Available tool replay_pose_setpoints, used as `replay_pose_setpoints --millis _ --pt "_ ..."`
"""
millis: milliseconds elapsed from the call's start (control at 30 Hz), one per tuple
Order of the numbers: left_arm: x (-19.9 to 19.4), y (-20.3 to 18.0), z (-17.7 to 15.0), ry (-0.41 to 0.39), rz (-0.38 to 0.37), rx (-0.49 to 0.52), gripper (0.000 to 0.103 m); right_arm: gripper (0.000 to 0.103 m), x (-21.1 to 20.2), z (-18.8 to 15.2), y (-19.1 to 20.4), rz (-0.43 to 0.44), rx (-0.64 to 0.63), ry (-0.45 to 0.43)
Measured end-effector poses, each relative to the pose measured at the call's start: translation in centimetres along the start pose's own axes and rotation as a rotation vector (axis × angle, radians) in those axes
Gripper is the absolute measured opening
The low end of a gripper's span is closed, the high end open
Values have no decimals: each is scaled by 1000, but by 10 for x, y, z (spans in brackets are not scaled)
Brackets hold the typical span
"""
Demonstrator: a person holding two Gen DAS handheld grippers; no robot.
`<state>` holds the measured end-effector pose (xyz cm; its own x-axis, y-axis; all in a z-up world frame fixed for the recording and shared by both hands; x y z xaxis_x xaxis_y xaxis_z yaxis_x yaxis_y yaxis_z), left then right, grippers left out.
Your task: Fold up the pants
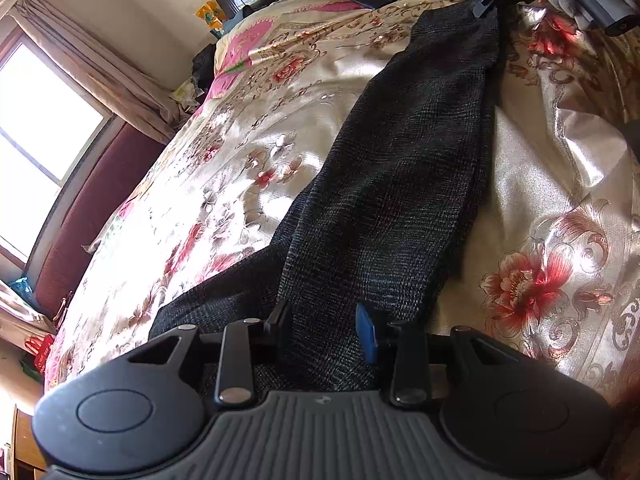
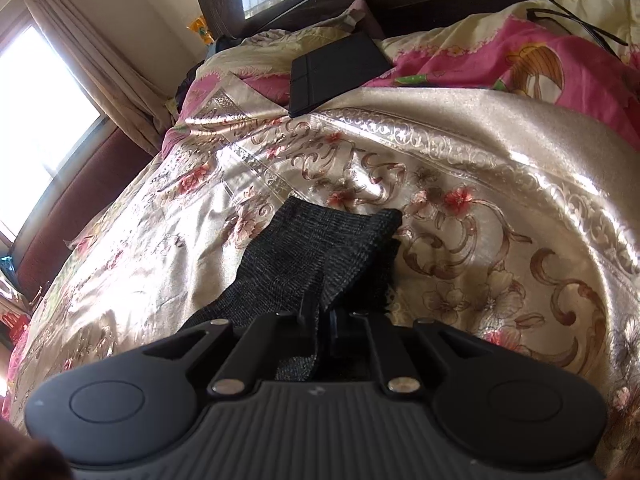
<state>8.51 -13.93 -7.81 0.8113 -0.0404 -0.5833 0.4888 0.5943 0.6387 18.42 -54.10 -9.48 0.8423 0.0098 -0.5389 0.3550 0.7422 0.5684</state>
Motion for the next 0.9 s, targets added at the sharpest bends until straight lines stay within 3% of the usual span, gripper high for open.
replay_pose_setpoints --millis 133,300,533,600,667,733,833,900 --pt "2 -1 -1 3 0 5 51 10 4 1 -7 41 65 7" --pt "4 0 0 5 0 12 52 5 -4 3 -2 54 79 -52" --pt "1 6 -2 -1 16 -2 53 8 -7 -4 -13 25 117 -3" --pt "0 9 -6 1 21 -17 54 18 -18 -10 -11 35 132 11" --pt "-1 12 -10 -1 19 -39 54 35 -25 -21 -8 75 156 24" --pt "-2 15 -12 -7 23 -54 54 43 -25 -28 -1 94 144 44" --pt "-4 24 -15 -12 40 -88 55 67 -18 -32 17 109 101 63" --pt "-3 28 -16 -4 45 -104 56 72 -4 -37 27 112 61 105"
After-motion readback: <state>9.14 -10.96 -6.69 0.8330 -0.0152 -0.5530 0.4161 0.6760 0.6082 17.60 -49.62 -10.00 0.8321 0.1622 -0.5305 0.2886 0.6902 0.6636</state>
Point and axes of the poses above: each gripper's, at about its wrist camera, not at the fingertips, and x roughly the way its jaws point, y to its left, z to its top, the point moved 9 cm from there along x, roughly the way its jaws point, and after that the axes turned 7 degrees about z, right-handed, at the moved point
